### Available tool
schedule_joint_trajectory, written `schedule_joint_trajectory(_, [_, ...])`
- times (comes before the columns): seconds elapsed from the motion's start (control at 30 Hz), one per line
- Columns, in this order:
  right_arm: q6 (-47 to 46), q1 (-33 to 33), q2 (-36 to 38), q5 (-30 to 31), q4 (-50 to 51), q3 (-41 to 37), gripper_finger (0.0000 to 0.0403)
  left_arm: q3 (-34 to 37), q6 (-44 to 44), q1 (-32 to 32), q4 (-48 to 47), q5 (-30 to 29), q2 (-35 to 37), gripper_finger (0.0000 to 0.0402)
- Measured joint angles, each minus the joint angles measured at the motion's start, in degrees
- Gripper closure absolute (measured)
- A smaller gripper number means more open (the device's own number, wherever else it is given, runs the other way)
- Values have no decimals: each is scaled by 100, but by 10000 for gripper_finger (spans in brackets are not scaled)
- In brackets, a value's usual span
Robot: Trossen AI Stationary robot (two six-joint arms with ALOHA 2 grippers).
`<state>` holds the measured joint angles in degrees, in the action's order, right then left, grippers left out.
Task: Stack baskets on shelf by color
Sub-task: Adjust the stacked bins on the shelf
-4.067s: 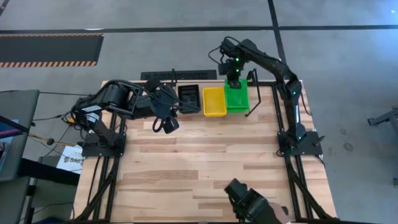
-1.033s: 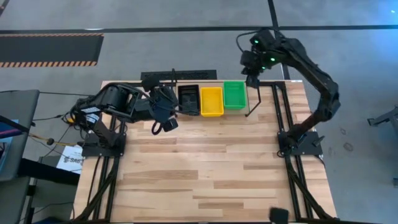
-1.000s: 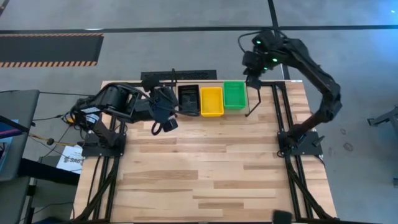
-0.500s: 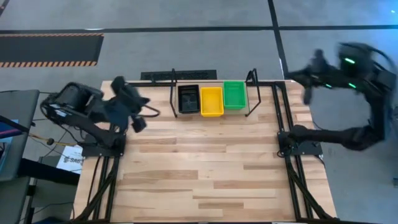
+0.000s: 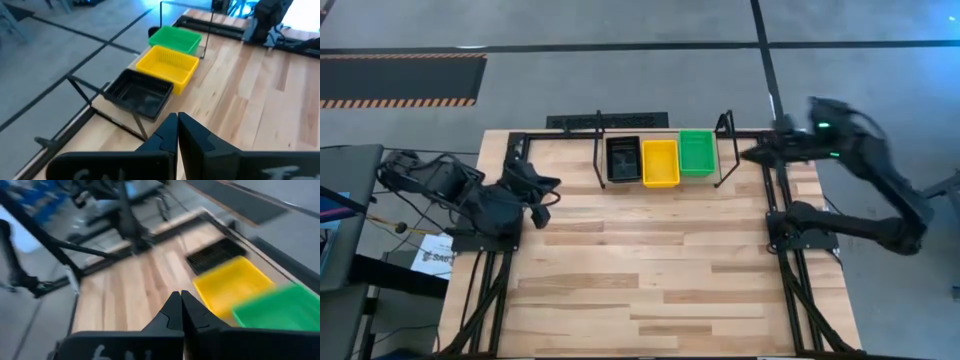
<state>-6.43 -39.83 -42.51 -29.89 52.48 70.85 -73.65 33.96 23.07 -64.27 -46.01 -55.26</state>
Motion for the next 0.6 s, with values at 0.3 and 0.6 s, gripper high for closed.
schedule_joint_trajectory(0.3, [-421, 2151, -1300, 537, -2644, -664, 402, -479, -830, 0, 93, -68, 315, 401])
schedule_joint_trajectory(0.6, [-830, 3729, -3037, 2379, -1794, -452, 402, -612, -1470, -2, 77, -121, 409, 401])
